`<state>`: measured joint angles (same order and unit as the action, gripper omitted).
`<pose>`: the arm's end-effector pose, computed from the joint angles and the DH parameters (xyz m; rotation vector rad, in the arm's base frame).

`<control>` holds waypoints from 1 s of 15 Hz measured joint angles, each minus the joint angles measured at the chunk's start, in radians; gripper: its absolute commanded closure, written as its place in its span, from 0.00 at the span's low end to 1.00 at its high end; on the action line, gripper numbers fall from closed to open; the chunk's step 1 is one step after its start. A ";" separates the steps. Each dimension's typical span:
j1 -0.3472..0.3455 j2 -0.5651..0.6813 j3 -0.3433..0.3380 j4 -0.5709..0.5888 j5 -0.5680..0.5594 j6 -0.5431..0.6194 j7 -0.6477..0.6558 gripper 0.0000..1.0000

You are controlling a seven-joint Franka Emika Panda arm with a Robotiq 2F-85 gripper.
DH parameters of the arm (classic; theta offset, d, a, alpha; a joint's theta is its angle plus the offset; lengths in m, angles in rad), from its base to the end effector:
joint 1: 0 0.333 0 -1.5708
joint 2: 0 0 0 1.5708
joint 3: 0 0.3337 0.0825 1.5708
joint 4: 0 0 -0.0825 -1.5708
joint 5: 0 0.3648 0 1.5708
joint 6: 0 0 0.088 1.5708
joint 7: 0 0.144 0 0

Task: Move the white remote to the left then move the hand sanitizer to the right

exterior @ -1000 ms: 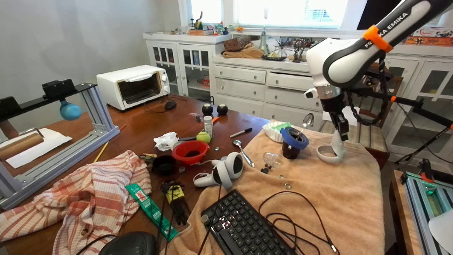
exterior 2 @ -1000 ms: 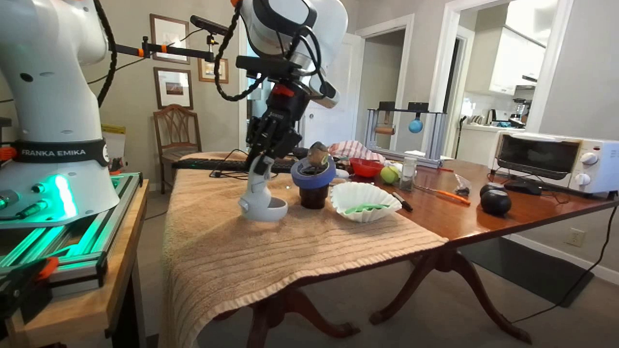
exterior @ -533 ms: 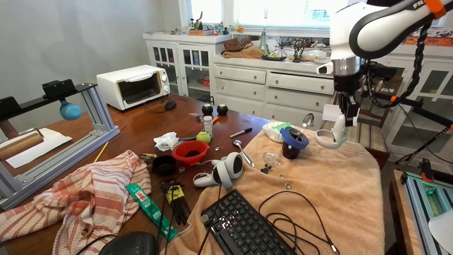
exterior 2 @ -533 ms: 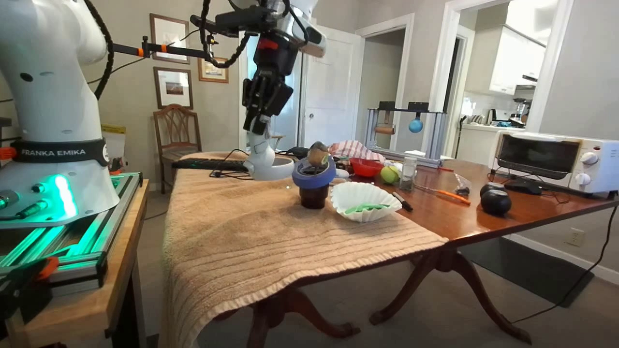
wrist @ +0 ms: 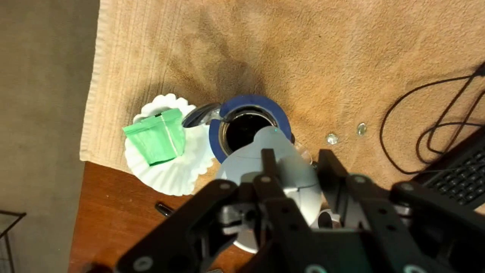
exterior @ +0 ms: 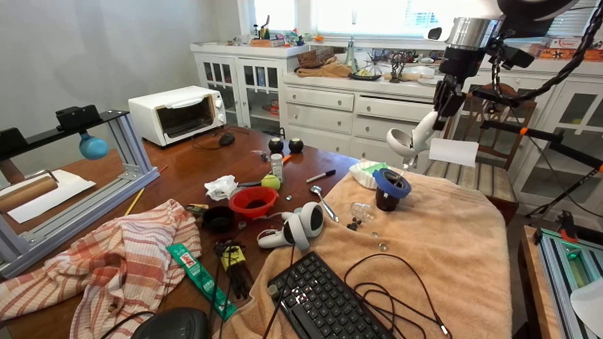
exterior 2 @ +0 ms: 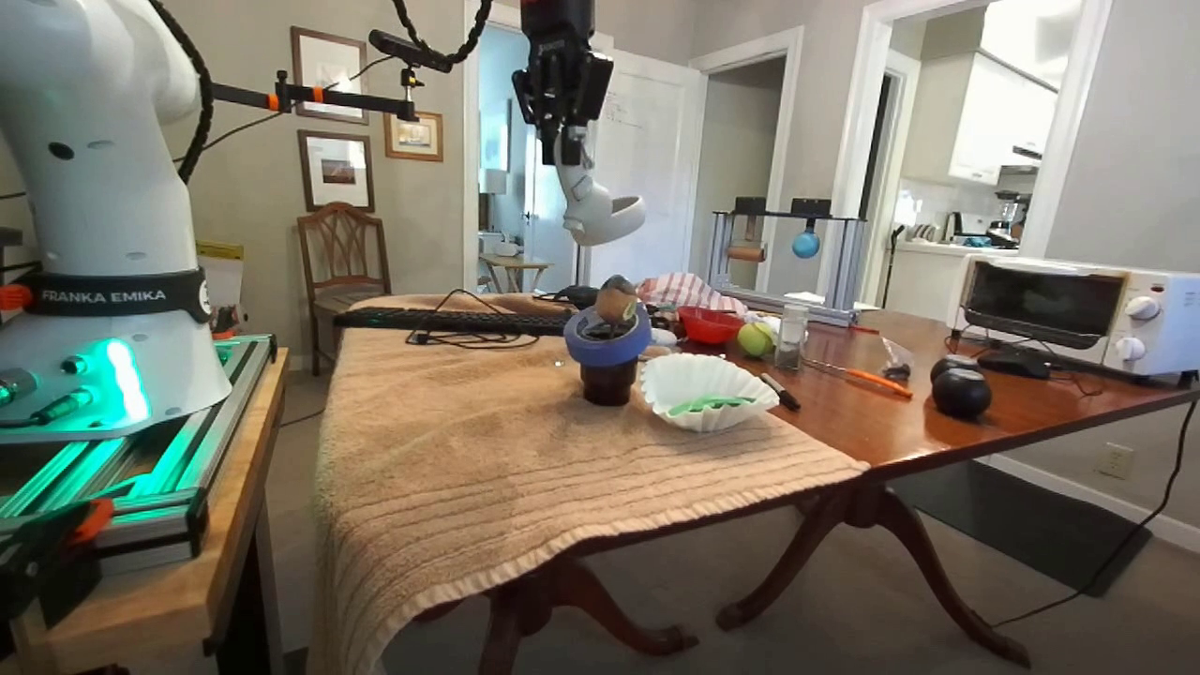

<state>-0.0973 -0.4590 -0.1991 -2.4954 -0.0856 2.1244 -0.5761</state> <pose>0.3713 -0.1218 0.4391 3.0727 0.5249 0.1246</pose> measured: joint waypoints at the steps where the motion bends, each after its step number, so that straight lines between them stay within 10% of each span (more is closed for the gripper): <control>1: 0.001 0.002 0.000 0.000 -0.001 -0.001 0.000 0.67; 5: 0.000 0.006 -0.006 -0.003 -0.001 -0.001 0.000 0.67; 6: 0.000 0.006 -0.007 -0.003 -0.001 -0.001 0.000 0.92; 15: 0.078 0.122 -0.012 0.152 0.018 0.058 -0.190 0.92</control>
<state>-0.0193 -0.3369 -0.2115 -2.3432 -0.0677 2.1825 -0.7661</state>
